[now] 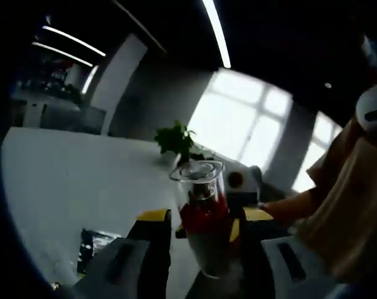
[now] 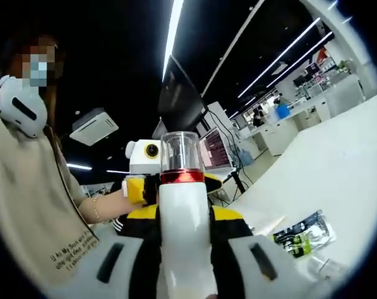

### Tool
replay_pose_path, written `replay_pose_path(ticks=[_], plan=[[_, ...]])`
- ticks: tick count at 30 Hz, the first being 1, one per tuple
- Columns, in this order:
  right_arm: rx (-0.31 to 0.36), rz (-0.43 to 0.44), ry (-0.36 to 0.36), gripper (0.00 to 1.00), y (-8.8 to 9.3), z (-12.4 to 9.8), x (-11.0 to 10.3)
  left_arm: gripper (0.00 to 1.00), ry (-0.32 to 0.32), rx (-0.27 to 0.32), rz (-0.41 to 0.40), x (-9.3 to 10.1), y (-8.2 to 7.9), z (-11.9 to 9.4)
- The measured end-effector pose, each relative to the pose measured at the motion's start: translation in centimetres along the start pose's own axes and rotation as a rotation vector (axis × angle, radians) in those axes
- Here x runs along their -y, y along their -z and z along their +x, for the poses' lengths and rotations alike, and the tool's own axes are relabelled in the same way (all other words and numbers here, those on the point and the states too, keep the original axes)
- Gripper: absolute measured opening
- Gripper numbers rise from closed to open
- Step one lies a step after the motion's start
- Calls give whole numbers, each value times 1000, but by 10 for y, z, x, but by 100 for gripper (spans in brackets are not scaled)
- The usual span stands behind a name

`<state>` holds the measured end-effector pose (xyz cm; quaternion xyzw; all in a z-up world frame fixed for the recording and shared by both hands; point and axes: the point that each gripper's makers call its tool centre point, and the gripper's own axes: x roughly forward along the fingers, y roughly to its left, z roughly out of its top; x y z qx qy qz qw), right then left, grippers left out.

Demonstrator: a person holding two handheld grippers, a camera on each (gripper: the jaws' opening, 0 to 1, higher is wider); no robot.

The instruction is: Arrange the skincare products in the storage area until every visible bottle or jar stands upright without overlapping.

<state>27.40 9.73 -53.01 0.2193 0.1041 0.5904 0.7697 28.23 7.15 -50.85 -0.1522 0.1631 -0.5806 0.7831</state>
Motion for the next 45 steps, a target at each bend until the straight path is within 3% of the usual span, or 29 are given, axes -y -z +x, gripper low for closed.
replay_pose_path(ticks=[5,10,14,20,23,27,30,31,36,45], plan=[[-1,13,-9,29,2,-1,-3,29,20,19,-7,4,1,1],[8,13,-3,30,3,-2,-1,28,9,14,1,3,1,3],[-40,-73,13,31,4,-2,1,26,-26,-11,55,5,0,5],[-158,-261,119,34,-5,-3,11,25,-101,-55,209,7,-7,17],[-169,-352,175,35,-18,-4,11,25,-108,-52,259,14,-20,24],[-142,-395,209,35,-33,-9,10,25,-101,-33,279,19,-36,30],[-179,-457,233,36,-38,-13,13,23,-84,-16,283,24,-44,36],[-195,-496,244,36,-40,-16,14,23,-91,-11,321,23,-47,40],[-245,-513,278,35,-47,-29,14,23,-64,-42,350,32,-46,51],[-322,-595,258,34,-72,-47,24,23,-22,-37,385,34,-67,77]])
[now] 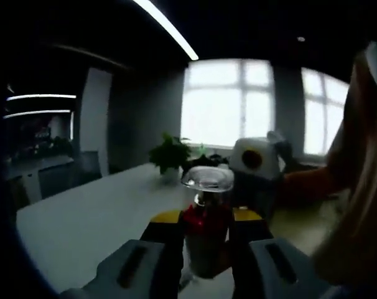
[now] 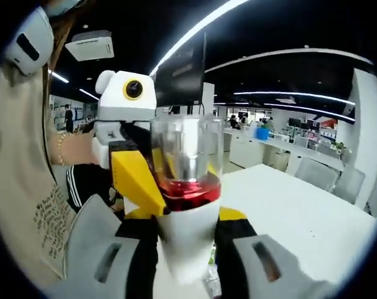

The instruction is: Arrange the skincare products in the storage area until every visible bottle or jar stands upright without overlapping.

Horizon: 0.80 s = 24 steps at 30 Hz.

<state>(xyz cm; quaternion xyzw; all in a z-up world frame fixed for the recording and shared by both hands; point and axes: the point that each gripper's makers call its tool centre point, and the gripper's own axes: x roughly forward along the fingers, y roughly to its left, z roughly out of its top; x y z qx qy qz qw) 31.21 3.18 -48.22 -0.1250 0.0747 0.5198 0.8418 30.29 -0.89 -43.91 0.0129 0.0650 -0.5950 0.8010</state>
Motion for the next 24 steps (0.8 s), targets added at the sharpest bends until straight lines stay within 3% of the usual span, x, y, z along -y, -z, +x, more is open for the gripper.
replay_pose_path(ticks=[6,13,18,24], plan=[[-43,-21,15,34,1,-18,25,23,37,-5,31,-6,-13,28],[-125,-54,-2,34,23,-22,54,23,54,-36,43,-19,-5,58],[-178,-52,-13,34,49,-14,70,23,46,-77,32,-36,16,73],[-168,1,-4,34,78,-1,85,23,25,-131,26,-53,44,87]])
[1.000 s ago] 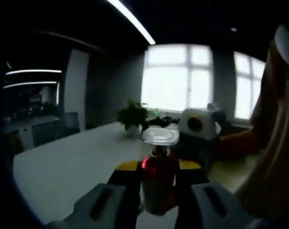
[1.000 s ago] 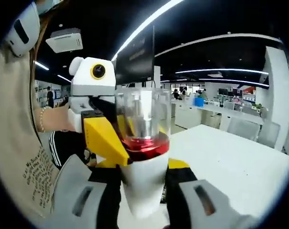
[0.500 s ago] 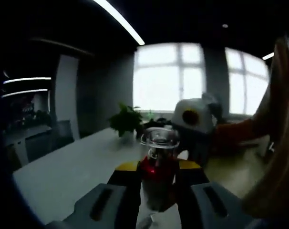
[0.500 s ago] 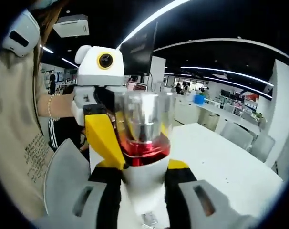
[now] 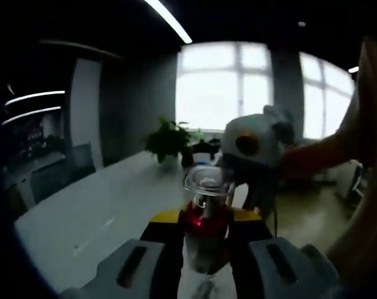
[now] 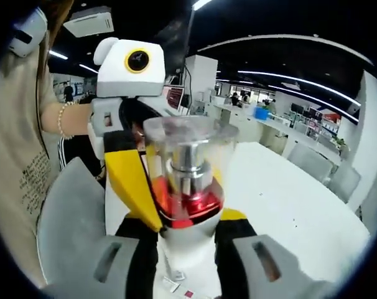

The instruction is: Arrange the skincare products in the storage area until every visible bottle or jar stands upright without overlapping.

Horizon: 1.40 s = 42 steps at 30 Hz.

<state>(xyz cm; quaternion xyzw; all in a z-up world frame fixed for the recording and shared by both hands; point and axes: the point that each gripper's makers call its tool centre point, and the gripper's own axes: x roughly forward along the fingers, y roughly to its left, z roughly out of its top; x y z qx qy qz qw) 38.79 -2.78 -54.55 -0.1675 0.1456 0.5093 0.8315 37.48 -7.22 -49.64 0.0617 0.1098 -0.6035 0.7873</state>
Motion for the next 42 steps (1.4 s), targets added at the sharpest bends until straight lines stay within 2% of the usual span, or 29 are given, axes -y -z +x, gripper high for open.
replay_pose_path(ticks=[7,11,17,25,33,36,42], plan=[[-24,43,21,34,39,22,15,23,-6,-82,8,-18,38,21],[-51,46,27,34,57,33,20,24,-11,-111,-5,-27,60,30],[-72,80,38,34,86,47,30,24,1,-147,-12,-38,85,41],[-92,110,69,34,115,59,41,24,22,-175,9,-49,110,57],[-149,117,73,35,146,71,46,24,38,-176,-30,-57,138,69],[-161,106,73,35,152,73,47,24,36,-186,-28,-59,144,73],[-156,100,93,35,153,76,54,24,34,-183,-25,-66,145,74]])
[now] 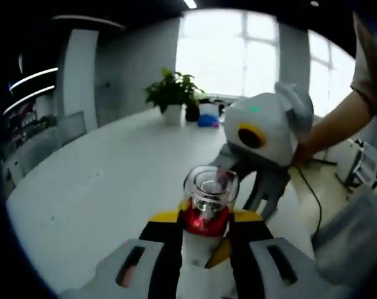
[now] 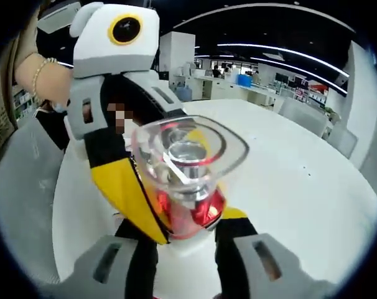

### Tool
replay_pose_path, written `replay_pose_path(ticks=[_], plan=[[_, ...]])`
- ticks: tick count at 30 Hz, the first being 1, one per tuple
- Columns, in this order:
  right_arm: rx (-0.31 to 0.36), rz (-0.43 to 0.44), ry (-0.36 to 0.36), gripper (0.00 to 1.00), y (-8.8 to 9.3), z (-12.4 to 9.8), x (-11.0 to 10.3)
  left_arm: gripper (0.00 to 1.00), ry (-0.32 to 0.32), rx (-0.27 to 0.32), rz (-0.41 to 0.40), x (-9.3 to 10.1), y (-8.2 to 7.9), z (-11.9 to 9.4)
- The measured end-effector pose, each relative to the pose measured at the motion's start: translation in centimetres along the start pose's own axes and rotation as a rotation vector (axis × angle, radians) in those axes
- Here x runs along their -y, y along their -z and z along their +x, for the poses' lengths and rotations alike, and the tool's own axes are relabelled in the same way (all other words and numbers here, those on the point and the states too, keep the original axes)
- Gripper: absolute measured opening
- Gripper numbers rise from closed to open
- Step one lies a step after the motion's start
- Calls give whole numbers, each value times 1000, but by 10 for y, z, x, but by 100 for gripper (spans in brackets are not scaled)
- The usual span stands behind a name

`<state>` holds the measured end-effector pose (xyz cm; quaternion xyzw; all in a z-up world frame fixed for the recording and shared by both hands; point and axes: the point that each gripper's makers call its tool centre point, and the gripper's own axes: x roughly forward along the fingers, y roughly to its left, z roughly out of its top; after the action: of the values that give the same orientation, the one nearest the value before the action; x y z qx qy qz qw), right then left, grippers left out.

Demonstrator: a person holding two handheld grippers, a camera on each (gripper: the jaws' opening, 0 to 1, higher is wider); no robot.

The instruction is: Arrange the skincare products in the storage area until every visible bottle or jar stands upright without overlapping.

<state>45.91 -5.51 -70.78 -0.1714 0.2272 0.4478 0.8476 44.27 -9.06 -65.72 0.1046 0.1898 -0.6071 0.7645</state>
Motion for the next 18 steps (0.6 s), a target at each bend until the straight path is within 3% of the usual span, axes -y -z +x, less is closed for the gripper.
replay_pose_path(ticks=[10,18], plan=[[-12,1,10,35,-4,9,9,26,-12,16,-32,-15,0,0],[11,7,21,35,-5,10,10,26,-8,20,-20,-15,1,0]])
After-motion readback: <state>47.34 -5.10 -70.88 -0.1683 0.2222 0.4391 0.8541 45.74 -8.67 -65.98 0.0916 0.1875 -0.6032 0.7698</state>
